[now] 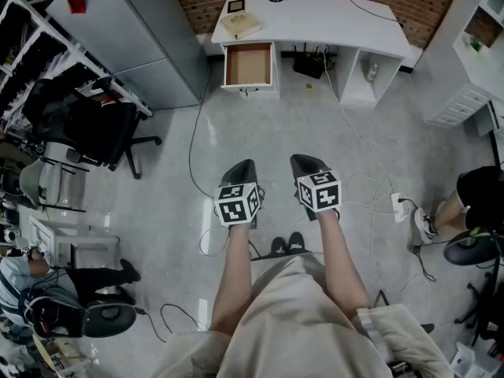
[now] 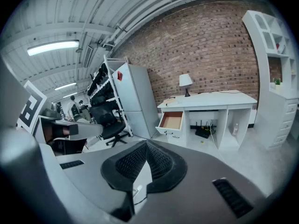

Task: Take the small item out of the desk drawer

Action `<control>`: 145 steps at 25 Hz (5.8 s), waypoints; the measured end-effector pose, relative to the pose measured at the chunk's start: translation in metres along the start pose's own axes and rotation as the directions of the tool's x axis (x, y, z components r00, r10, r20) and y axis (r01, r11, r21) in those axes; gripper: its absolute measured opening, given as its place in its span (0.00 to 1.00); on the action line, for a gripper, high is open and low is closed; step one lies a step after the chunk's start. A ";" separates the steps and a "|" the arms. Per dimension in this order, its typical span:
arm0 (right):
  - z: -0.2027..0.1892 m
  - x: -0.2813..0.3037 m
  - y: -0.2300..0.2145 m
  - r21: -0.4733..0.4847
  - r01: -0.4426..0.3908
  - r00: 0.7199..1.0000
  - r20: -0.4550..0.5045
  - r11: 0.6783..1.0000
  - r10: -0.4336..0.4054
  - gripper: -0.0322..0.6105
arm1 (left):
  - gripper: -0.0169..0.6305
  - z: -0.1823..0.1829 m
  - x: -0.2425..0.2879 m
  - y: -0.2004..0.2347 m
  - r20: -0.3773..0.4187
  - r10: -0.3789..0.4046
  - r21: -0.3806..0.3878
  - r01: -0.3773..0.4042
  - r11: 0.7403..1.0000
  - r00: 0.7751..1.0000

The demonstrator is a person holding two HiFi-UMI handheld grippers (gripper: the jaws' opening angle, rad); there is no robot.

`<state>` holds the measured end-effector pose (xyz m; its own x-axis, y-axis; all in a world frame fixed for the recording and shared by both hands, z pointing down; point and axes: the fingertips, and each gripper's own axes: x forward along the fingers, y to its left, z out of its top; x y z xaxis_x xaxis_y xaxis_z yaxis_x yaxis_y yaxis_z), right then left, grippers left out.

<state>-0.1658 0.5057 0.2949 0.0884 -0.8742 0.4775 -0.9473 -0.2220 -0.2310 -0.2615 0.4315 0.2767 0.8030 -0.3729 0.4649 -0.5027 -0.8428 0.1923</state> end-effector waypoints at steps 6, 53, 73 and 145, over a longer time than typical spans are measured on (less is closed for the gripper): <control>0.010 -0.001 -0.014 0.002 -0.017 1.000 0.015 1.000 0.017 0.09 | 0.05 0.009 0.009 -0.015 0.019 -0.010 -0.004 0.010 1.000 1.000; 0.179 0.198 -0.141 0.115 -0.221 0.957 0.218 0.968 0.193 0.09 | 0.05 0.169 0.246 0.116 0.118 -0.043 -0.046 0.049 0.998 0.992; 0.238 0.366 -0.201 0.158 -0.158 0.983 0.123 0.975 0.140 0.09 | 0.05 0.226 0.405 0.204 0.023 -0.126 -0.063 0.127 0.990 0.992; 0.050 0.774 -0.290 -0.351 -0.670 0.618 -0.752 0.654 0.230 0.09 | 0.05 0.067 0.619 0.330 -0.196 0.103 -0.305 -0.161 0.939 0.975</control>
<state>0.1925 -0.1279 0.6889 -0.3945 -0.2662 0.8795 -0.7865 0.5927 -0.1734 0.0912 -0.1038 0.5704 0.6685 -0.3743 0.6427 -0.6985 -0.6127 0.3698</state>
